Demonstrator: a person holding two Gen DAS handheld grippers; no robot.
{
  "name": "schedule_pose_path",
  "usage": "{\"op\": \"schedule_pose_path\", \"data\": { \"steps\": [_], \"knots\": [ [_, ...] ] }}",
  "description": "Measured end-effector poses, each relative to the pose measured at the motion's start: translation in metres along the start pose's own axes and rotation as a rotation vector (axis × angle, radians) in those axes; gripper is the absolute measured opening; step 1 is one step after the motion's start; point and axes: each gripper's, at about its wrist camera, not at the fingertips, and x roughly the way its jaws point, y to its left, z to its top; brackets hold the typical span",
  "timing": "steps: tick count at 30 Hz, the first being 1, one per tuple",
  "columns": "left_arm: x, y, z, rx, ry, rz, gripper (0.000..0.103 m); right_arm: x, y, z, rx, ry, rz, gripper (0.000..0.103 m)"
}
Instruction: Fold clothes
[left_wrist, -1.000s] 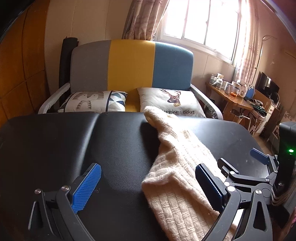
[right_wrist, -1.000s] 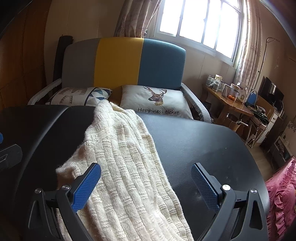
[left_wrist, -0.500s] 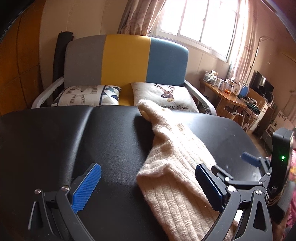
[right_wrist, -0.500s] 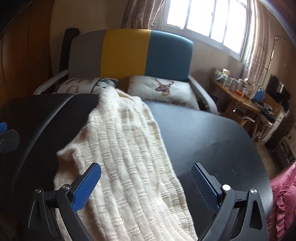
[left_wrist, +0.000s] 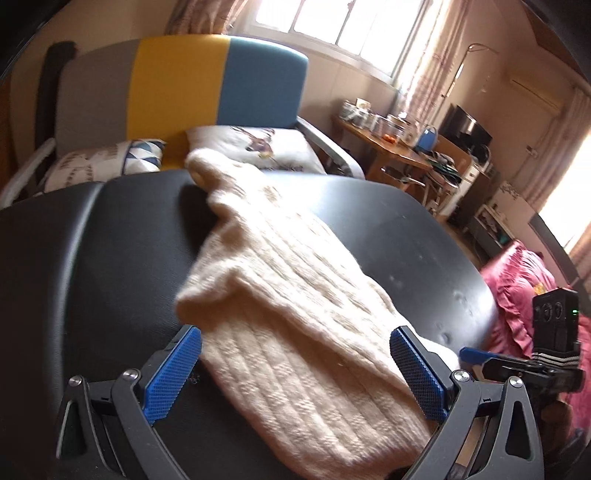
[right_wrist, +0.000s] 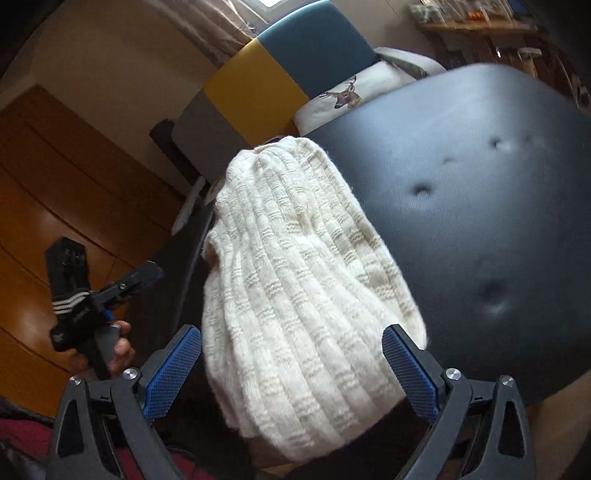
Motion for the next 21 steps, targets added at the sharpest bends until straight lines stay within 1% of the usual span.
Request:
{"op": "schedule_pose_path", "data": {
  "steps": [2,4,6,8,10,12,15,19,21],
  "knots": [
    [0.004,-0.004,-0.002,0.003,0.023,-0.033,0.103,-0.006,-0.012,-0.008,0.086,-0.007,0.052,0.101],
    [0.006,-0.008,-0.005,0.013,0.04,-0.054,0.103,-0.007,-0.023,-0.019,0.174,0.002,0.131,0.101],
    [0.007,-0.013,-0.007,0.038,0.042,-0.044,0.103,-0.006,-0.031,-0.031,0.258,0.029,0.216,0.101],
    [0.007,-0.016,-0.008,0.054,0.05,-0.053,0.103,-0.004,-0.033,-0.041,0.295,0.04,0.261,0.101],
    [0.01,-0.017,-0.009,0.054,0.062,-0.068,0.103,0.0,-0.032,-0.05,0.329,0.073,0.295,0.101],
    [0.013,-0.016,-0.011,0.055,0.07,-0.071,0.103,0.001,-0.032,-0.059,0.368,0.073,0.344,0.101],
    [0.017,-0.014,-0.012,0.051,0.079,-0.07,0.103,0.007,-0.033,-0.073,0.46,0.074,0.492,0.101],
    [0.017,-0.008,-0.014,0.029,0.086,-0.081,0.103,0.011,-0.042,-0.073,0.576,-0.039,0.569,0.102],
    [0.017,-0.006,-0.015,0.024,0.088,-0.084,0.103,0.012,-0.049,-0.063,0.622,-0.13,0.529,0.102]
  ]
}}
